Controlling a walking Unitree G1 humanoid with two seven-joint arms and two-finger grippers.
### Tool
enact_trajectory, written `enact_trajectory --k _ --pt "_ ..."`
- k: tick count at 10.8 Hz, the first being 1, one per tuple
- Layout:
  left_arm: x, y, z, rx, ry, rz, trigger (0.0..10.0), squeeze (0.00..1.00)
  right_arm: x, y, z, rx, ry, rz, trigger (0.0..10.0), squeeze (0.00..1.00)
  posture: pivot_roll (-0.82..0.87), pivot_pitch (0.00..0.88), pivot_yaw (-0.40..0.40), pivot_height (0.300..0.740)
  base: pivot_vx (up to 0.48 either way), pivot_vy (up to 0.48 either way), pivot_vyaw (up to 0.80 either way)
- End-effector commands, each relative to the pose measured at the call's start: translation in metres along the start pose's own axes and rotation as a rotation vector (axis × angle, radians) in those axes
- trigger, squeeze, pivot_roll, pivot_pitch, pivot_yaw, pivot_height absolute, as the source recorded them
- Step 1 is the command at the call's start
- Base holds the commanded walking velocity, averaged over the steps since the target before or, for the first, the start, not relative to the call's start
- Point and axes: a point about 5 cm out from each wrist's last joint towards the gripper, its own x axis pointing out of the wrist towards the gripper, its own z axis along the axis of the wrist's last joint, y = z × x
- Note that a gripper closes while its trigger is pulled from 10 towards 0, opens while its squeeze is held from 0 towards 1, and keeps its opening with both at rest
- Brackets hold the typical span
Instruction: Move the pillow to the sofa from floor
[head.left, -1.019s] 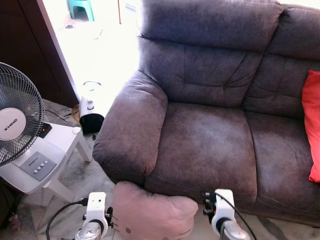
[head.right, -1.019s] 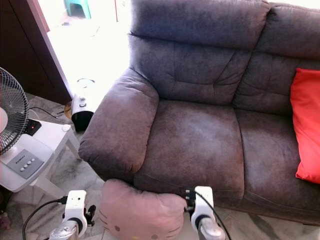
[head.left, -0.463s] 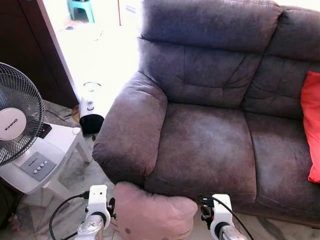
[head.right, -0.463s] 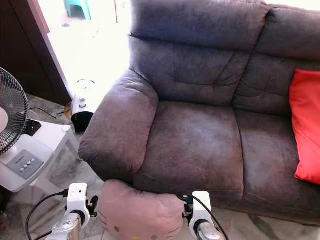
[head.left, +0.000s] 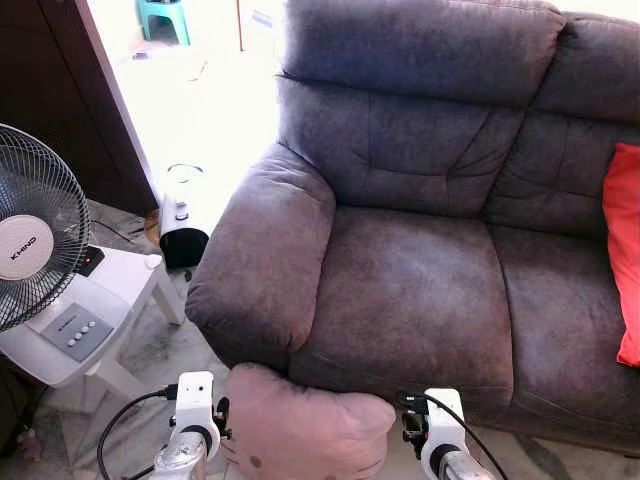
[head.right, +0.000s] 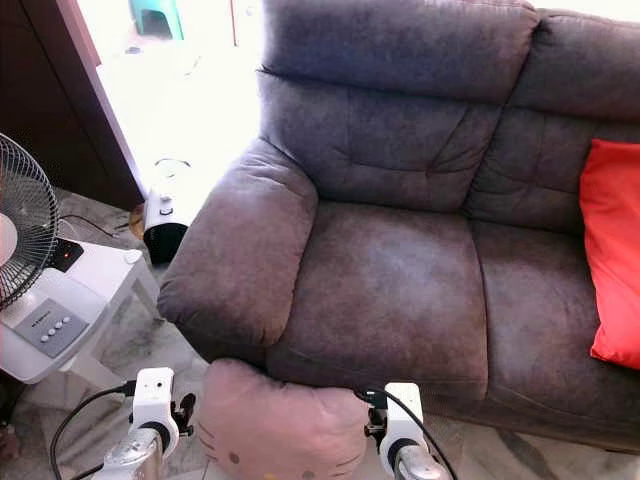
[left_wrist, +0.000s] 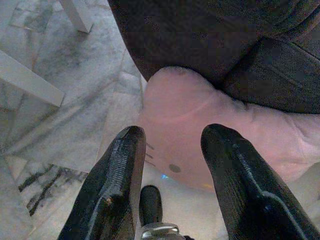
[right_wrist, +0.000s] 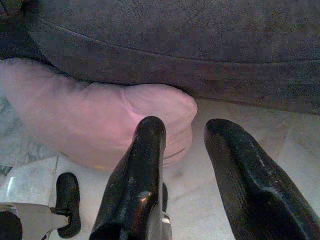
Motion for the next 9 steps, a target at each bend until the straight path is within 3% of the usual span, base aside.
enact_trajectory --k 1,7,8,9 --pt "-0.0031 0.0010 -0.0106 -0.005 0.041 0.005 10.0 0.00 -0.0008 -0.0019 -0.0030 -0.001 0.017 -0.006 10.0 0.00 0.09 0.110 -0.085 0.740 0.000 0.000 0.00" --pt "-0.0038 0.0013 -0.0143 0.024 0.070 0.000 10.0 0.00 -0.0014 -0.0026 -0.0064 -0.009 0.036 -0.012 10.0 0.00 0.09 0.120 -0.086 0.740 0.000 0.000 0.00" --pt "-0.0036 0.0000 -0.0139 0.023 0.068 -0.013 10.0 1.00 -0.0014 -0.0020 -0.0068 -0.009 0.038 -0.012 10.0 0.00 0.09 0.120 -0.086 0.740 0.000 0.000 0.00" --pt "-0.0033 -0.0011 -0.0133 0.020 0.065 -0.017 10.0 1.00 -0.0014 -0.0015 -0.0073 -0.009 0.042 -0.012 10.0 0.00 0.09 0.120 -0.086 0.740 0.000 0.000 0.00"
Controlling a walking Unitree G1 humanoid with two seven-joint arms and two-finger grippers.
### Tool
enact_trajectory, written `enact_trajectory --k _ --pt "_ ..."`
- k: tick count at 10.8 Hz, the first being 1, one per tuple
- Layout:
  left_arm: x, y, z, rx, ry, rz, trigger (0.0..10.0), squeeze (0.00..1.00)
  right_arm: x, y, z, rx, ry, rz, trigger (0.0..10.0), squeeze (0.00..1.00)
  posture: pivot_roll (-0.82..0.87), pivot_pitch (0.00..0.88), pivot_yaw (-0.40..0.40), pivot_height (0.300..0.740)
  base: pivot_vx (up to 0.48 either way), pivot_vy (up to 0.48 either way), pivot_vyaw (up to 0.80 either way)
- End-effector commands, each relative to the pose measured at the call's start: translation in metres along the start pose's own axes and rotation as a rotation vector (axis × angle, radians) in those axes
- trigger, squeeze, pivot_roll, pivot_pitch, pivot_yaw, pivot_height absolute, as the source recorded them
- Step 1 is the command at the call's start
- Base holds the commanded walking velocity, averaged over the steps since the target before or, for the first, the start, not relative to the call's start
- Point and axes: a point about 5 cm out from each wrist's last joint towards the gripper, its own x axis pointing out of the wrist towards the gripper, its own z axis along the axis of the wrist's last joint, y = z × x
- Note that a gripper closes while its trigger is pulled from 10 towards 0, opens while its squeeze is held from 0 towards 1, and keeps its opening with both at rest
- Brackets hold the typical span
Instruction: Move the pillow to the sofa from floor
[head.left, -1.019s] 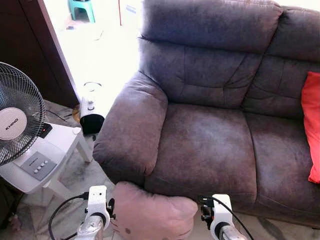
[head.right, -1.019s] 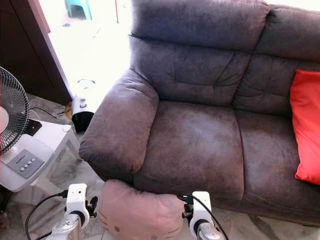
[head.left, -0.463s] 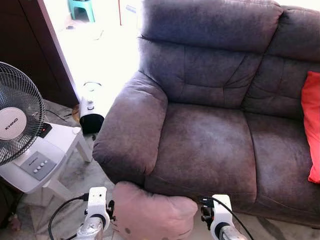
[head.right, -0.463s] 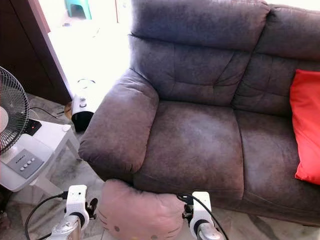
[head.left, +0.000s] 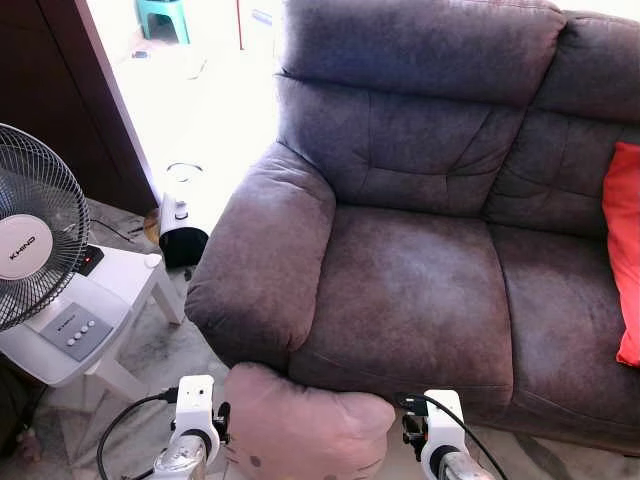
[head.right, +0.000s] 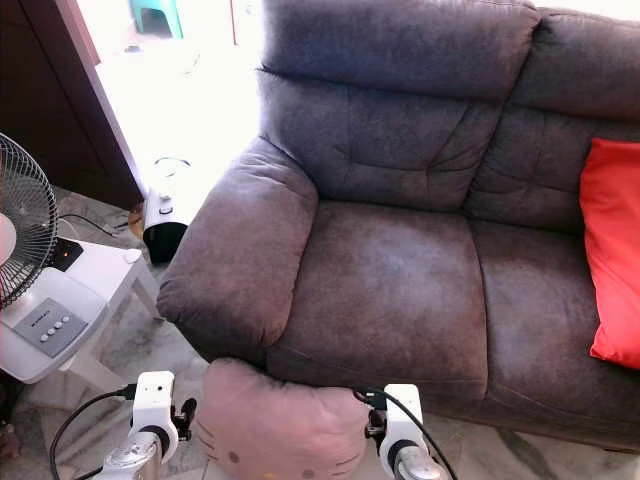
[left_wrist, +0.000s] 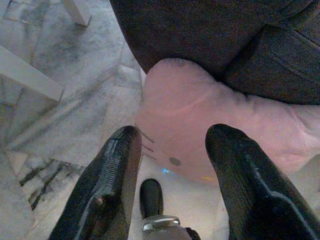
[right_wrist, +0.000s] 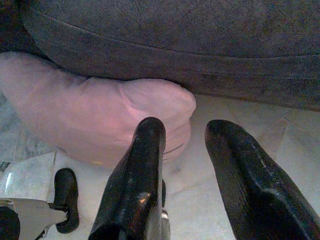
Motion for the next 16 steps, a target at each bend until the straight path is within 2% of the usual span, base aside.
enact_trajectory --k 1,15,16 --pt "-0.0019 -0.0024 -0.0085 0.011 0.042 -0.015 10.0 1.00 -0.0015 -0.0013 -0.0064 -0.005 0.026 -0.004 10.0 0.00 0.09 0.120 -0.086 0.740 0.000 0.000 0.00" --pt "-0.0027 -0.0017 -0.0113 0.011 0.055 -0.015 10.0 1.00 -0.0031 -0.0041 -0.0120 -0.013 0.051 -0.003 10.0 0.00 0.09 0.098 -0.085 0.740 0.000 0.000 0.00" --pt "-0.0027 -0.0011 -0.0117 0.030 0.059 -0.003 10.0 0.00 -0.0031 -0.0042 -0.0121 -0.013 0.052 -0.004 10.0 0.00 0.09 0.098 -0.085 0.740 0.000 0.000 0.00"
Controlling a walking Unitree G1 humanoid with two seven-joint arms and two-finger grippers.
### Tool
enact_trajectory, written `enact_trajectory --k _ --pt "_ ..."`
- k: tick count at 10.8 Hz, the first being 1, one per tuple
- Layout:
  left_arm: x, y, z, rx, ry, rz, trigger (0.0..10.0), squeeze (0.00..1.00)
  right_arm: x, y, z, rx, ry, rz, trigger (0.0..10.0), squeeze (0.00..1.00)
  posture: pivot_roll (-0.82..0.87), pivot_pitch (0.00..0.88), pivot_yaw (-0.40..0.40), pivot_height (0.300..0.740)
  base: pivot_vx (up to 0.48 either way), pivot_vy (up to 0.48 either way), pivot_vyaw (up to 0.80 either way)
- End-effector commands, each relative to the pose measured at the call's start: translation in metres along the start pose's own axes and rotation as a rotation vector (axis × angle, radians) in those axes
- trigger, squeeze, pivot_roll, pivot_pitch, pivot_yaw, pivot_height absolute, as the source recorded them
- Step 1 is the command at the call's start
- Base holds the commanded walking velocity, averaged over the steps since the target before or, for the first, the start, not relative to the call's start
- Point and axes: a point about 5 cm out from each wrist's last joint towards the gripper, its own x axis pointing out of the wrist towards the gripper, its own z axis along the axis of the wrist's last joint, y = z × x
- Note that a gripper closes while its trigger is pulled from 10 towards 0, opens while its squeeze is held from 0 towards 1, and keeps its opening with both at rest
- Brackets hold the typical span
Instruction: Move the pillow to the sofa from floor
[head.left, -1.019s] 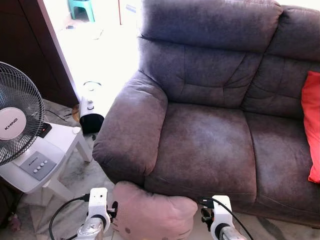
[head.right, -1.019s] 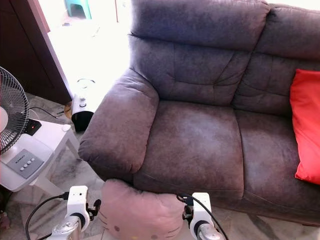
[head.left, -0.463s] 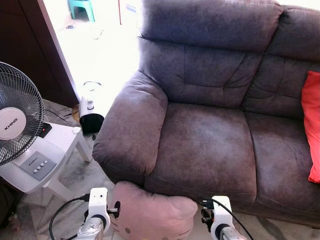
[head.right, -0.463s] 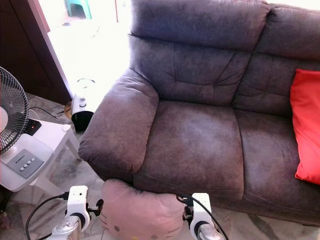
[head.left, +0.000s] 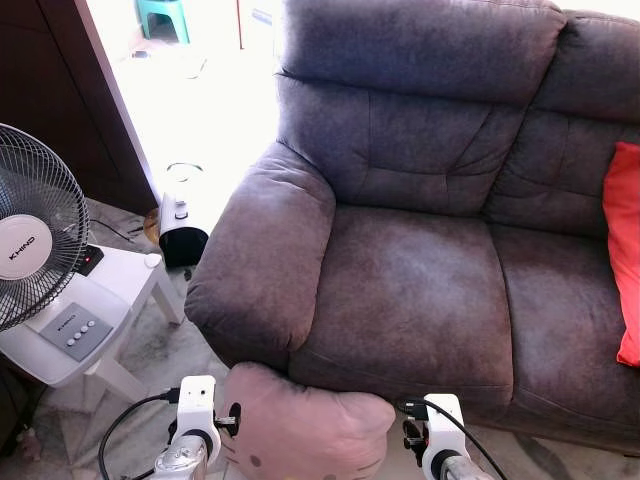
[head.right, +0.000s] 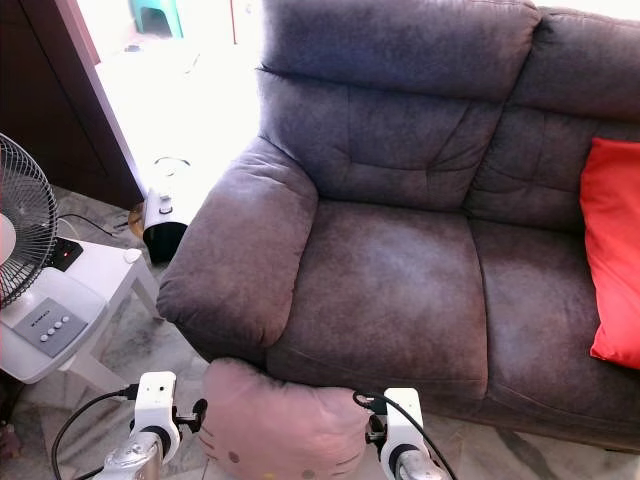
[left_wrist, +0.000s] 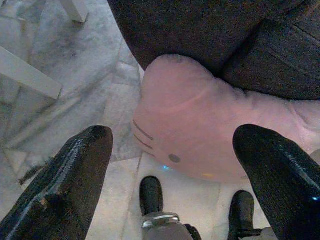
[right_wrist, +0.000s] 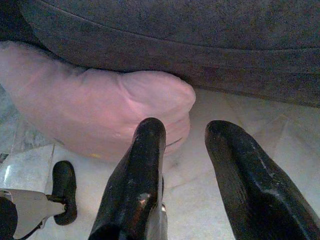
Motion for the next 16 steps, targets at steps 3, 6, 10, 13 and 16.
enact_trajectory --k 3,6,10,13,16 --pt "-0.0031 0.0013 -0.0120 0.016 0.053 0.008 10.0 0.00 -0.0025 -0.0068 -0.0075 0.021 0.023 -0.022 10.0 1.00 0.09 0.108 -0.087 0.740 0.000 0.000 0.00" --pt "-0.0030 0.0019 -0.0117 0.016 0.053 0.008 10.0 0.00 -0.0028 -0.0079 -0.0084 0.023 0.025 -0.033 10.0 1.00 0.09 0.109 -0.086 0.740 0.000 0.000 0.00" --pt "-0.0034 0.0042 -0.0127 0.015 0.057 0.012 10.0 0.00 -0.0030 -0.0068 -0.0095 0.027 0.028 -0.031 10.0 1.00 0.09 0.114 -0.086 0.740 0.000 0.000 0.00" --pt "-0.0034 0.0048 -0.0124 0.014 0.057 0.011 10.0 0.00 -0.0036 -0.0092 -0.0110 0.018 0.036 -0.037 10.0 0.00 0.09 0.116 -0.085 0.740 0.000 0.000 0.00" --pt "-0.0032 0.0045 -0.0119 0.013 0.055 0.011 10.0 0.00 -0.0037 -0.0096 -0.0113 0.015 0.038 -0.038 10.0 0.00 0.09 0.117 -0.088 0.740 0.000 0.000 0.00"
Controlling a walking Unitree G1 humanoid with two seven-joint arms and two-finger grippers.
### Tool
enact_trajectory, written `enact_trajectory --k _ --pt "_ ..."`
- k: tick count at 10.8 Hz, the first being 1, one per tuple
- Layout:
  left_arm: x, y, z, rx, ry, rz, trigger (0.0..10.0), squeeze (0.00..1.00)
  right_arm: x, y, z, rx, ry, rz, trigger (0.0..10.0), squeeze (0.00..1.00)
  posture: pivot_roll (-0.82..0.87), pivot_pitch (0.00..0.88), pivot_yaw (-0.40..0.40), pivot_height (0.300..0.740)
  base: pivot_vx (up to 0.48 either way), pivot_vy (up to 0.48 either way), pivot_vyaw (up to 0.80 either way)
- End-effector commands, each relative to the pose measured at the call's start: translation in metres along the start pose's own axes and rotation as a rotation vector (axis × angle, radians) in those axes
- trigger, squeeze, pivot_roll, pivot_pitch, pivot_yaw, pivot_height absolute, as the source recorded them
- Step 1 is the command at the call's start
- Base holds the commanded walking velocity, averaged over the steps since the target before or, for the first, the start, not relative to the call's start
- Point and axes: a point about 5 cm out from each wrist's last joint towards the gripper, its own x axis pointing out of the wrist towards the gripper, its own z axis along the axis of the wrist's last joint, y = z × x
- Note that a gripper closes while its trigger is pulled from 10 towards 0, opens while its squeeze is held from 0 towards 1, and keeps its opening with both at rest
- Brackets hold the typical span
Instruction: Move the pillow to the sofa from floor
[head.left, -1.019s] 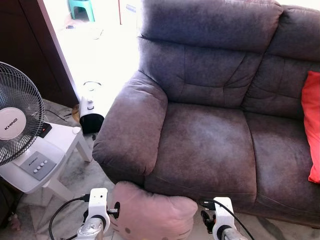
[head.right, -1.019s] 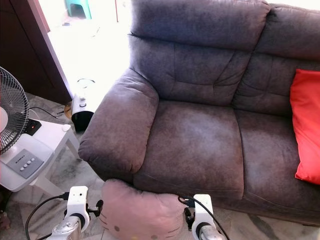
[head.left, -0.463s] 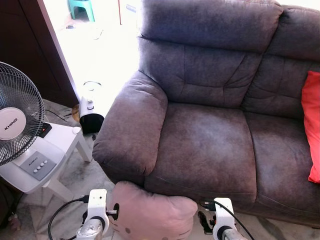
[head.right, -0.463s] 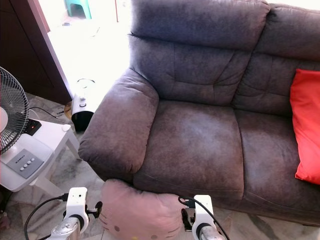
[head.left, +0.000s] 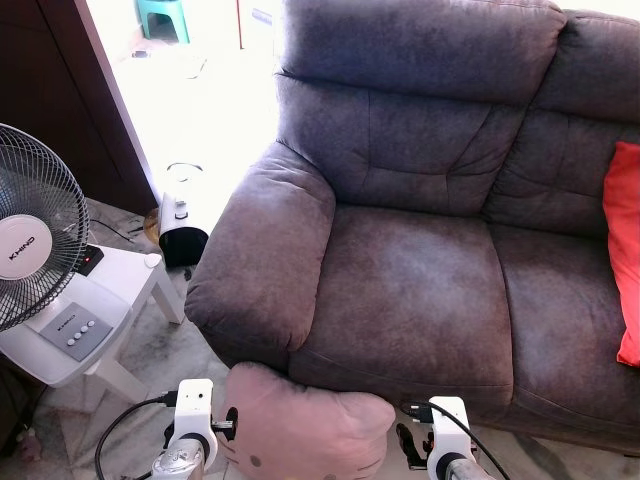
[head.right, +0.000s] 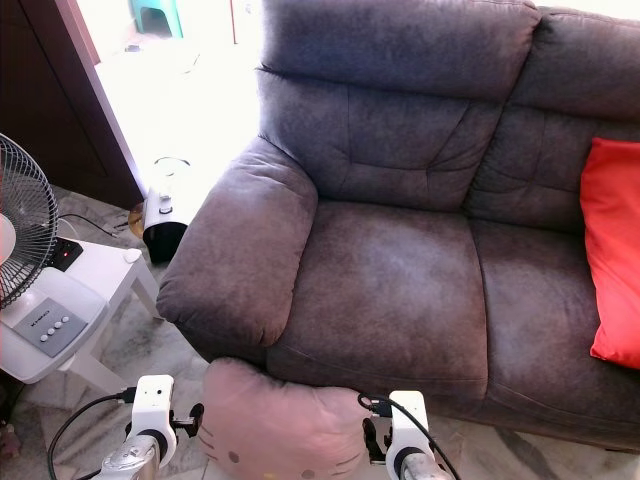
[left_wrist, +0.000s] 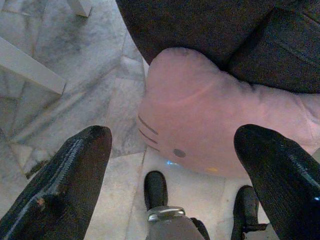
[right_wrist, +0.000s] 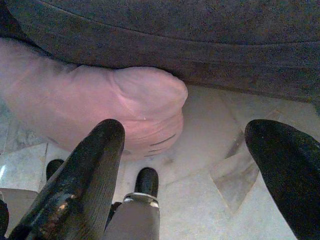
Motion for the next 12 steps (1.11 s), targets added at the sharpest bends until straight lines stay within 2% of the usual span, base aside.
enact_trajectory --k 1,12 --pt "-0.002 0.000 -0.008 0.006 0.034 -0.001 10.0 0.00 -0.002 -0.003 -0.008 0.010 0.027 -0.014 10.0 0.00 0.09 0.117 -0.088 0.740 0.000 0.000 0.00" --pt "-0.002 -0.001 -0.008 0.006 0.033 -0.004 10.0 0.00 0.001 0.004 0.003 0.004 -0.011 0.007 10.0 0.00 0.09 0.114 -0.089 0.740 0.000 0.000 0.00"
